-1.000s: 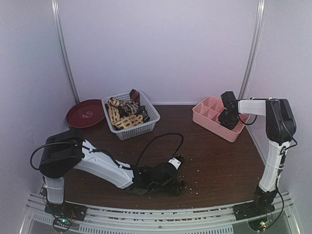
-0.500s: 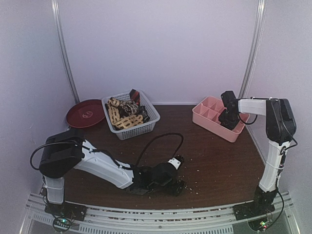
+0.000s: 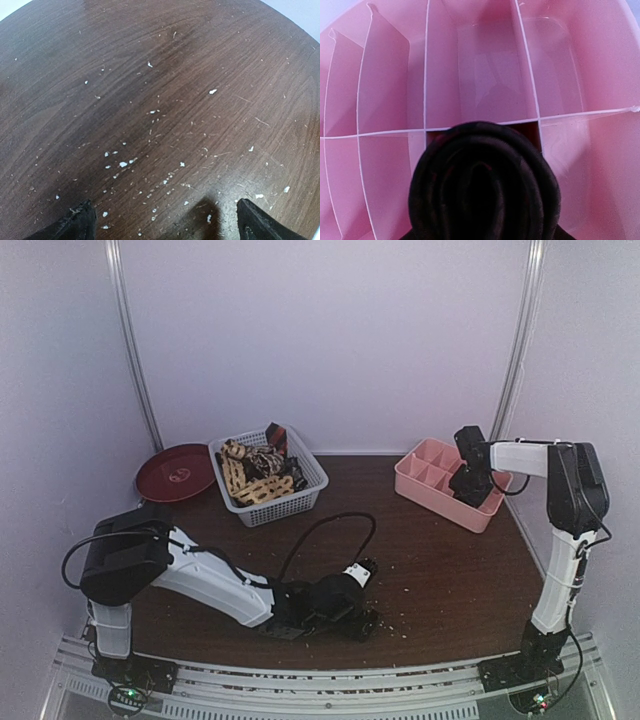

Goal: Roll the ties
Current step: Place the tie in the storage box.

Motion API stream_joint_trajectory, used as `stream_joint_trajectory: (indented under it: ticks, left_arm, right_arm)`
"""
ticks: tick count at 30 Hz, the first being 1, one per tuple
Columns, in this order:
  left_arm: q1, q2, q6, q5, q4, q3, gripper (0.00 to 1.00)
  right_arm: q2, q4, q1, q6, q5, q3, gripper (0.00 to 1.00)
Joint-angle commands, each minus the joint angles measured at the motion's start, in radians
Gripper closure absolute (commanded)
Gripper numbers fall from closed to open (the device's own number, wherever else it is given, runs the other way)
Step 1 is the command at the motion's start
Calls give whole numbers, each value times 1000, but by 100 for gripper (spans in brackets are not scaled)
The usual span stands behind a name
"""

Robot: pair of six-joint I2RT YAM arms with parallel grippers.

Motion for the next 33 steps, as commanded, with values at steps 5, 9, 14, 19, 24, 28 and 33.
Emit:
stream_joint_trajectory:
  ticks: [5,9,14,19,24,28,33]
  left_arm:
    - [-7,-11,-10,-16,18,27,2]
    - [-7,-11,-11,-16,18,25,2]
    - [-7,-11,-15,-18,17,21,2]
    - [-7,-10,-20,-18,18,19,2]
    - [-7,-11,-19,-18,18,20,2]
    - [-7,-12,-23,-18,18,19,2]
    - [-7,-11,-25,-19,18,18,2]
  right_arm:
    - [-20,-90,-12,-22,18,-14,45]
    - [-20,-92,-12,-24,20,-17,47]
    - [-24,-107,-11,-27,40,-15,47]
    - [-26,-109,-10,-35,48,-23,45]
    - [-30,-118,-9,-42,53,-24,45]
    - [-43,-112,-9,-43,55,-32,46]
    - [-42,-125,-9,-42,68,-31,48]
